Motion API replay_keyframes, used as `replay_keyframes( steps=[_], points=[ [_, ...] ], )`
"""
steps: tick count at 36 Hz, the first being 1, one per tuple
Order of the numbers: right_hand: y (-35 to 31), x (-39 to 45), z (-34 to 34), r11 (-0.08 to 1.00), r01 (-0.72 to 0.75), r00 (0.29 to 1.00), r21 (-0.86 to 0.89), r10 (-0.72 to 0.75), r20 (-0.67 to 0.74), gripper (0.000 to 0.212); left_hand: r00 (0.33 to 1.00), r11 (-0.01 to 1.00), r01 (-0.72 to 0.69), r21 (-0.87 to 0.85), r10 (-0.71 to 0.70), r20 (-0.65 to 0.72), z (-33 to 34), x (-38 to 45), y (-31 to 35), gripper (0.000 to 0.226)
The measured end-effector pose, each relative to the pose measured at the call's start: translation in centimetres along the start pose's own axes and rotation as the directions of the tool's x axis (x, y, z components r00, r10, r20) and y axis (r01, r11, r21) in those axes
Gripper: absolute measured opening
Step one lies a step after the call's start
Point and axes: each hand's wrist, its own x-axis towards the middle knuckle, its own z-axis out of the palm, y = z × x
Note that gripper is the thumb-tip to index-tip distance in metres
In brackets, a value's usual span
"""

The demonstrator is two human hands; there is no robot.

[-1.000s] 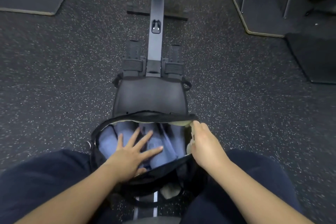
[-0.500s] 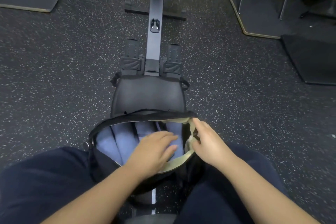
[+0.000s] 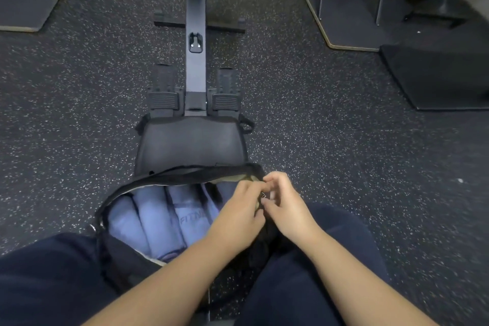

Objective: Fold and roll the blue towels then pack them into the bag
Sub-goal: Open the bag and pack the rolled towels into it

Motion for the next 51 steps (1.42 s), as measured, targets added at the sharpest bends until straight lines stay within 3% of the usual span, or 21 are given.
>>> replay_keyframes(
  steps=[4,14,21,25,28,31,33,35,37,39,44,48,51],
  points=[
    [0.3,0.3,-0.2,0.998,-0.037,0.997,0.055,0.04,-0.072,0.043,0.999,0.993,0.008,0.12,-0.004,-0.034,0.3,0.9,0.7,0.051],
    [1.1,0.3,-0.4,0.978,-0.084,0.989,0.19,0.105,-0.102,0.055,0.999,0.854,-0.019,0.519,0.031,-0.014,-0.7,2.8,1.3,0.022],
    [1.3,0.4,-0.4,0.975,-0.055,0.991,0.217,0.08,-0.108,0.053,0.996,0.872,-0.048,0.486,0.081,-0.047,-0.5,2.2,1.0,0.011],
    [1.4,0.3,-0.6,0.979,-0.032,0.992,0.203,0.056,-0.117,0.051,0.982,0.853,-0.074,0.517,0.154,-0.113,0.2,2.0,0.4,0.013],
    [1.2,0.2,-0.6,0.984,-0.021,0.992,0.175,0.042,-0.117,0.048,0.971,0.835,-0.058,0.547,0.174,-0.164,0.3,2.0,0.8,0.03],
    [1.1,-0.1,-0.6,0.987,-0.004,0.993,0.16,0.023,-0.117,0.042,0.974,0.825,-0.059,0.563,0.171,-0.149,0.0,2.2,1.4,0.023],
    [1.1,-0.1,-0.6,0.992,0.004,0.993,0.128,0.011,-0.12,0.037,0.979,0.821,-0.042,0.569,0.147,-0.14,0.0,2.4,1.6,0.006],
    [1.0,-0.1,-0.7,0.996,0.009,0.993,0.094,0.002,-0.119,0.036,0.991,0.843,-0.038,0.537,0.103,-0.091,0.1,2.5,1.9,0.018],
    [1.0,0.0,-0.7,0.999,0.002,0.993,0.052,0.004,-0.116,0.039,0.996,0.848,-0.022,0.53,0.064,-0.061,0.3,2.6,2.1,0.01],
    [1.0,0.0,-0.7,1.0,-0.012,0.992,-0.027,0.009,-0.128,0.04,0.999,0.862,0.009,0.507,0.015,-0.043,0.3,2.6,2.0,0.016],
    [1.2,0.2,-1.2,0.946,0.023,0.987,-0.322,-0.072,-0.141,0.04,0.982,0.901,0.166,0.401,-0.114,-0.151,-1.2,1.6,1.0,0.011],
    [2.4,0.4,-1.5,0.889,-0.009,0.981,-0.457,-0.081,-0.176,0.032,0.933,0.869,0.35,0.35,-0.288,-0.217,-4.9,-1.7,-2.4,0.01],
    [2.4,0.5,-1.0,0.821,0.0,0.983,-0.57,-0.106,-0.152,0.032,0.856,0.823,0.503,0.265,-0.431,-0.286,-8.0,-5.3,-6.2,0.025]
  ],
)
